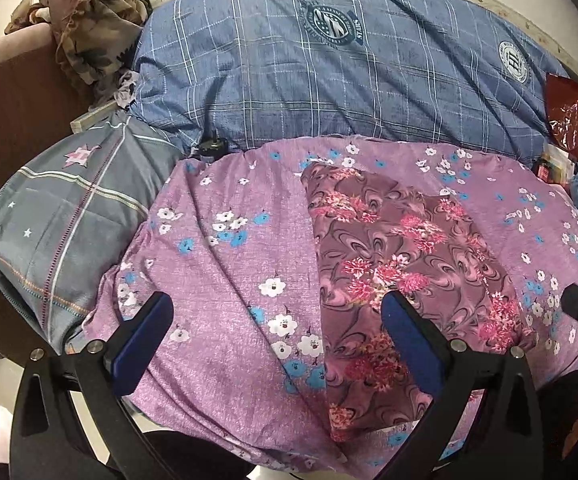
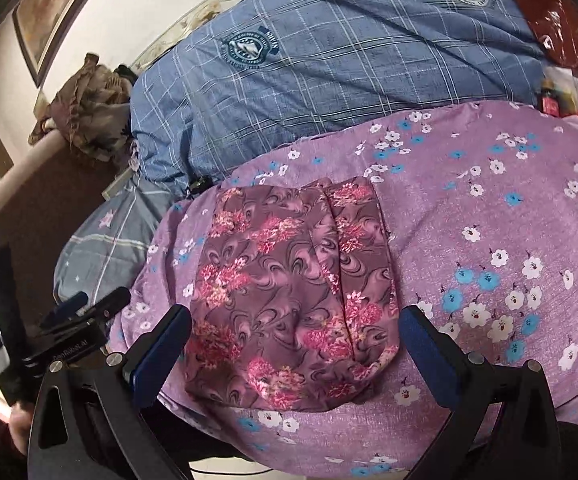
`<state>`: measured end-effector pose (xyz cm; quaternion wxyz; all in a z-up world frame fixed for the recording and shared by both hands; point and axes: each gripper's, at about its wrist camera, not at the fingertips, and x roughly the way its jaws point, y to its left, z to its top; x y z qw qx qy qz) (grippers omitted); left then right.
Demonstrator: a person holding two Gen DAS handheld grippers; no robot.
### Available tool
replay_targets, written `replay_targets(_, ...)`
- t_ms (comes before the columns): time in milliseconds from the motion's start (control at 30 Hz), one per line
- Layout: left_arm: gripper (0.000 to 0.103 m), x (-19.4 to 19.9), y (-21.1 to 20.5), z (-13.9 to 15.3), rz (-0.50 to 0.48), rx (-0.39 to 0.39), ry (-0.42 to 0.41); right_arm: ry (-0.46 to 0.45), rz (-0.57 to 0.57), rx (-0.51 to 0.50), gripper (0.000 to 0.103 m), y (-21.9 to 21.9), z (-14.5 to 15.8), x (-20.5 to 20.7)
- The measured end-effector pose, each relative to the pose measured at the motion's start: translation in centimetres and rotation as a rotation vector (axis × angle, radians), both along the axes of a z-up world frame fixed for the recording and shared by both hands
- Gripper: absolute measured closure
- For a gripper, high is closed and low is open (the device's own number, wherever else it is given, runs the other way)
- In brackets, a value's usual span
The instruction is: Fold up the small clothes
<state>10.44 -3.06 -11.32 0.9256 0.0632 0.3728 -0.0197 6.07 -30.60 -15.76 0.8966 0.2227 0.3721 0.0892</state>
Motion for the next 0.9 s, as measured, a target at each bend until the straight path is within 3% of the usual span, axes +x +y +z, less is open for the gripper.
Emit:
replay_targets(200,0.000,1.3,-1.2,-1.9,-0.029,0.003,0.049,0.015,-0.009,0.002,0.000,-1.3,-0.7,0.8)
replay_targets(433,0.000,2.5,-2.4,-3.6,-0.058,0.008,0.086,0.105,-0.010,0.016,0.000,-2.9,-2.9,2.4)
replay_targets(700,0.000,3.9,-3.0,-6.4,-0.107,-0.036,0.152,0.166,0.012,0.063,0.001,-4.4,-5.3,4.5)
replay_targets(900,0.000,4.7,-2.8,-8.3,-0.156,-0.110,0.156,0.187,0.001,0.144,0.014,-5.8,-7.1,6.3)
